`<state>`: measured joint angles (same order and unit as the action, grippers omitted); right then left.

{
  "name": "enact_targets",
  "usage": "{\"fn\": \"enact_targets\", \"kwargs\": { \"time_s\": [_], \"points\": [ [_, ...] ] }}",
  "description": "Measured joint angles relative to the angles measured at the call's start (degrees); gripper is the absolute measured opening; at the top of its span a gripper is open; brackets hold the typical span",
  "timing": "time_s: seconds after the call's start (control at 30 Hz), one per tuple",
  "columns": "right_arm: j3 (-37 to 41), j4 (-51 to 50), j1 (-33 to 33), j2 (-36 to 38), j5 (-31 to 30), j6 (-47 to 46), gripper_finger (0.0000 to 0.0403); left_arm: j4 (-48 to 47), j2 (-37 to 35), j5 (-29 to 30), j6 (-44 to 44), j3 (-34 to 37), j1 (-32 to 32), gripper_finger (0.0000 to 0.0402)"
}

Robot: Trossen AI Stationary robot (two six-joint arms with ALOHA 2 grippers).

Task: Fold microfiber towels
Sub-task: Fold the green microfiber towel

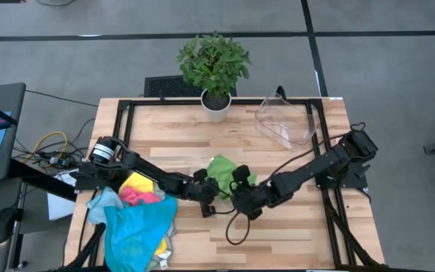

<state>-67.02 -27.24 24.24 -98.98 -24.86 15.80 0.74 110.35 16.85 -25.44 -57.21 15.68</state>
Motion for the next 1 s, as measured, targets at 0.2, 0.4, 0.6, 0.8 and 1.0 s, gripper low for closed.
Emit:
{"fn": "enact_targets", "kwargs": {
  "time_s": [0.2,0.4,0.6,0.8,1.0],
  "points": [
    [0.00,-6.02,0.31,0.00,0.85,-7.31,0.0025,-4.08,-3.68,0.36,-0.84,0.11,0.30,0.0000],
    [0.00,-8.14,3.39,0.00,0.75,-9.37,0.0027,-8.62,-9.65,2.30,0.02,0.05,1.28,0.0000],
    [0.00,-7.84,3.52,0.00,-0.75,-5.11,0.0028,-13.34,-11.08,11.44,0.89,2.86,1.25,0.0000],
    [0.00,-5.85,1.09,0.00,-0.62,0.57,0.0031,-5.82,-11.48,12.17,-2.82,11.05,0.55,0.0000],
    [0.02,-2.02,-1.59,0.00,2.85,7.64,0.0028,2.24,-11.48,10.37,-2.97,14.60,0.05,0.0000]
  ]
}}
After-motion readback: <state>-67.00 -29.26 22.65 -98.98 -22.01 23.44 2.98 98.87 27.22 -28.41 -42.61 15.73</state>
